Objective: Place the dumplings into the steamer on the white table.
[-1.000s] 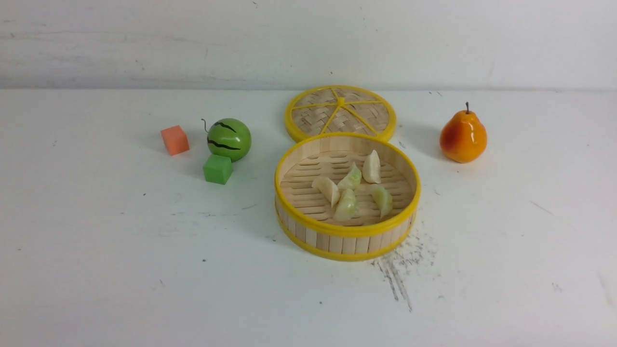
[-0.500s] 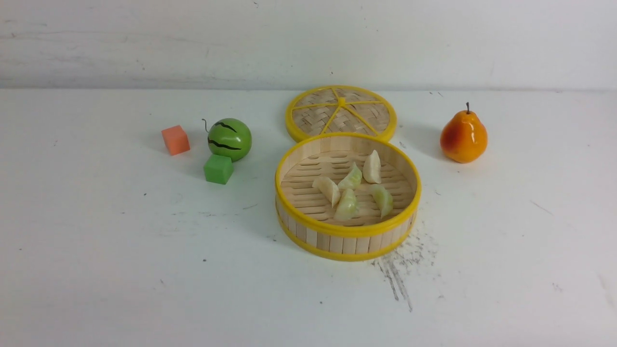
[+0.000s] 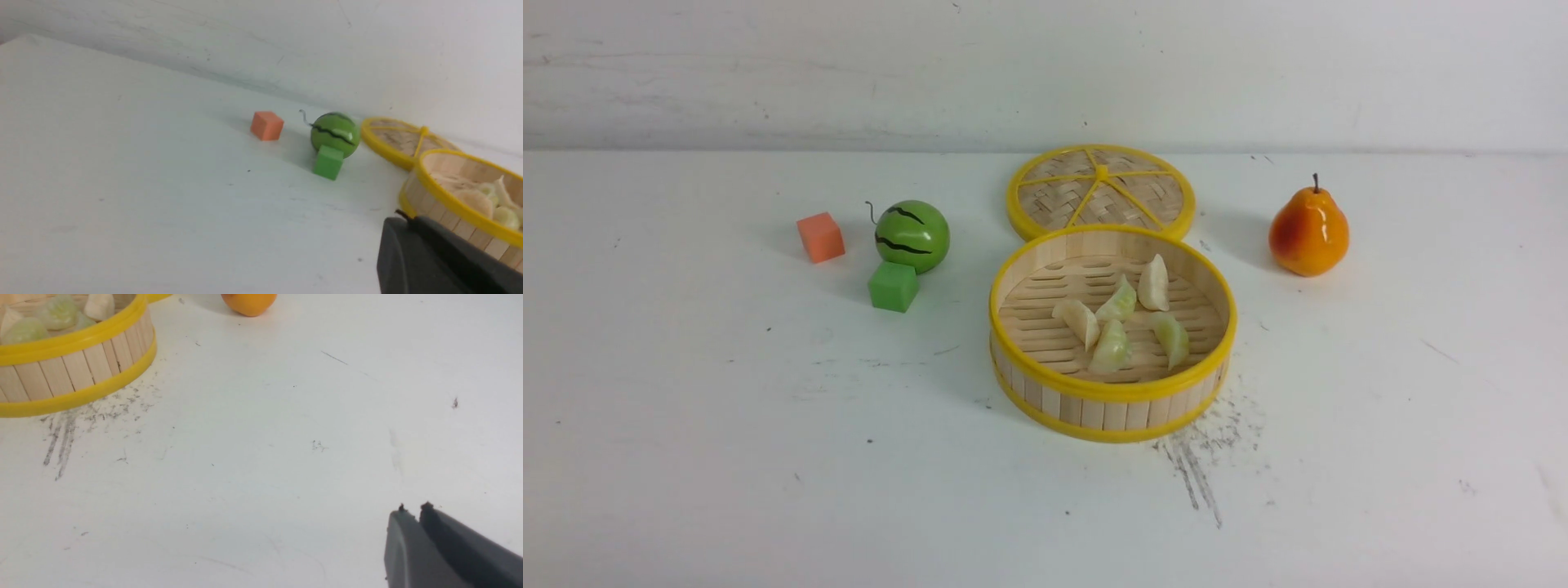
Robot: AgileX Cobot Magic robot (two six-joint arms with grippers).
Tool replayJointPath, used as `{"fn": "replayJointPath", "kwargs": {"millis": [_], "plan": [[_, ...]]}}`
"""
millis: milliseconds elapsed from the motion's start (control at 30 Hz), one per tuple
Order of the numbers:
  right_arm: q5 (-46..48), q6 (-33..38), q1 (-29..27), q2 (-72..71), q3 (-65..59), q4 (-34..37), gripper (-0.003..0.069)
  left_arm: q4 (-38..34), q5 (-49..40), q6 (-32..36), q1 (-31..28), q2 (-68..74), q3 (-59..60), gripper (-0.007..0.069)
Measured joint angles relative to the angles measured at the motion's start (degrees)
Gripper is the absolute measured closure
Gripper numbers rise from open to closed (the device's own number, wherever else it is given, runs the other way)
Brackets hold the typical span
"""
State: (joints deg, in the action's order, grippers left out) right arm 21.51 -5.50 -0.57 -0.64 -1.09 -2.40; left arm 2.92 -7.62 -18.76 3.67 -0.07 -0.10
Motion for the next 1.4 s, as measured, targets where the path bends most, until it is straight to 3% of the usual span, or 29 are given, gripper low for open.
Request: {"fn": "replayJointPath", "kwargs": {"millis": [467,1400], "plan": [[0.0,0.0,0.0,0.0,0.0,0.0,0.0586,-0.7,-13.4,0.6,-2.8,-0.5,1.8,0.0638],[0.0,0.0,0.0,0.0,0.0,0.0,0.0553,-0.7,-14.0,0.6,-2.8,-0.5,1.8,0.0633]]}}
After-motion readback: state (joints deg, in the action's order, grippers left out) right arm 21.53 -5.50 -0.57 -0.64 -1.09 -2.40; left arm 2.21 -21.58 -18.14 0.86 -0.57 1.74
